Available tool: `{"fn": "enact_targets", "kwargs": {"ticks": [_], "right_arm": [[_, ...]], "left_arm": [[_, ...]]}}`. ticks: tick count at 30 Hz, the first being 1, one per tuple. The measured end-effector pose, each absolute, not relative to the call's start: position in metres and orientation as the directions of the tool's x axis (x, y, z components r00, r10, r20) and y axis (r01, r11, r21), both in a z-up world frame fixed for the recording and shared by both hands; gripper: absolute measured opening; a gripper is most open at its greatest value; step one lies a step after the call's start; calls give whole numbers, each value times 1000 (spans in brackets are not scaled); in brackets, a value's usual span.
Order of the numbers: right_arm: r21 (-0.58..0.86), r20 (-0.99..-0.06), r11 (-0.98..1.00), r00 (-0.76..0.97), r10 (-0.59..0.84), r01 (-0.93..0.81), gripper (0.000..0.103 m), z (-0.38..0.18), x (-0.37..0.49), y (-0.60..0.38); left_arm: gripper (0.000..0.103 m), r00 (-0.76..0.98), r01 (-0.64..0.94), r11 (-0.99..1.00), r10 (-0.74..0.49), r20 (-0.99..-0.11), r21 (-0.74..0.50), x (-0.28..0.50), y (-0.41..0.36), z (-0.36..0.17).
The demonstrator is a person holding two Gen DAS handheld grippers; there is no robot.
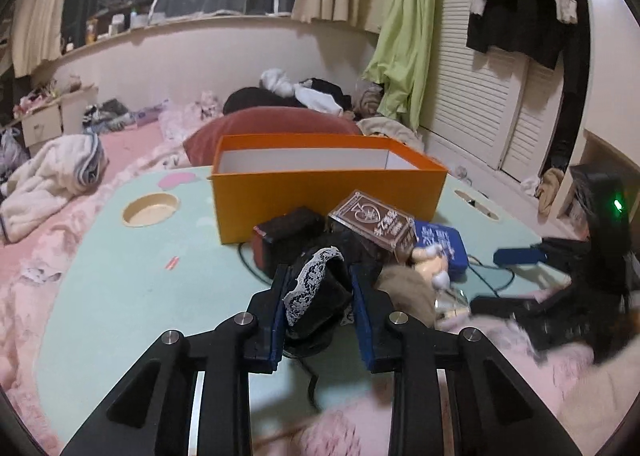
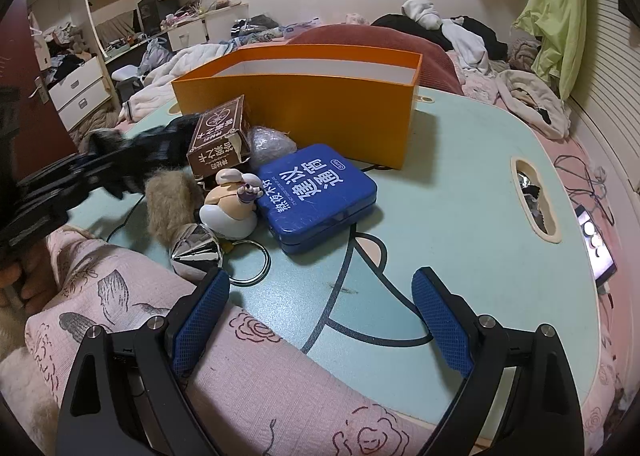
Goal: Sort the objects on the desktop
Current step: 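Grasp the black lace cloth with the left tool while the right tool grasps the silver cone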
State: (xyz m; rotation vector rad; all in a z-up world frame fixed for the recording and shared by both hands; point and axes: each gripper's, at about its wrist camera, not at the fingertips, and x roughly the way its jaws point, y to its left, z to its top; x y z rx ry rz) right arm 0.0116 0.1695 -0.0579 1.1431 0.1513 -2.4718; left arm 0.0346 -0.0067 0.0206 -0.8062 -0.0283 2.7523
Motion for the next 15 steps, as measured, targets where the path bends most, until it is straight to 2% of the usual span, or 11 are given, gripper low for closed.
{"fn": "enact_targets", "kwargs": {"ticks": [2,4,5,7,9,10,11,15], "right_arm": [[77,-748,-910,-580,-323,408,93,-56,15,169],[82,-745,-910,-581,-327,407,93,-55,16,171],[86,-743,-910,-582,-331,406,93,-55,17,171],[114,-732,-907,-583,-352,405,92,-54,19,175],[166,-702,-896,-589,-401,413,82,-50,23,181],[194,-678,-886,-595,-432,422,72,-46,25,184],[218,-655,-876,-601,-458,431,67,-43,28,186],[275,-606,-801,-551,-573,531,67,-33,34,175]], "left_arm": [[31,-794,-254,-965,245,-557,-61,37,-7,15],[63,-770,-250,-967,230,-596,-51,33,-8,4],[67,-761,-247,-967,231,-606,-59,30,-8,0],[69,-758,-239,-968,233,-609,-72,29,-9,-3],[69,-763,-243,-968,234,-602,-67,28,-7,-1],[69,-767,-245,-968,233,-598,-63,29,-7,-1],[69,-772,-245,-968,231,-592,-58,30,-6,1],[71,-779,-235,-971,220,-586,-53,27,-4,2]]}}
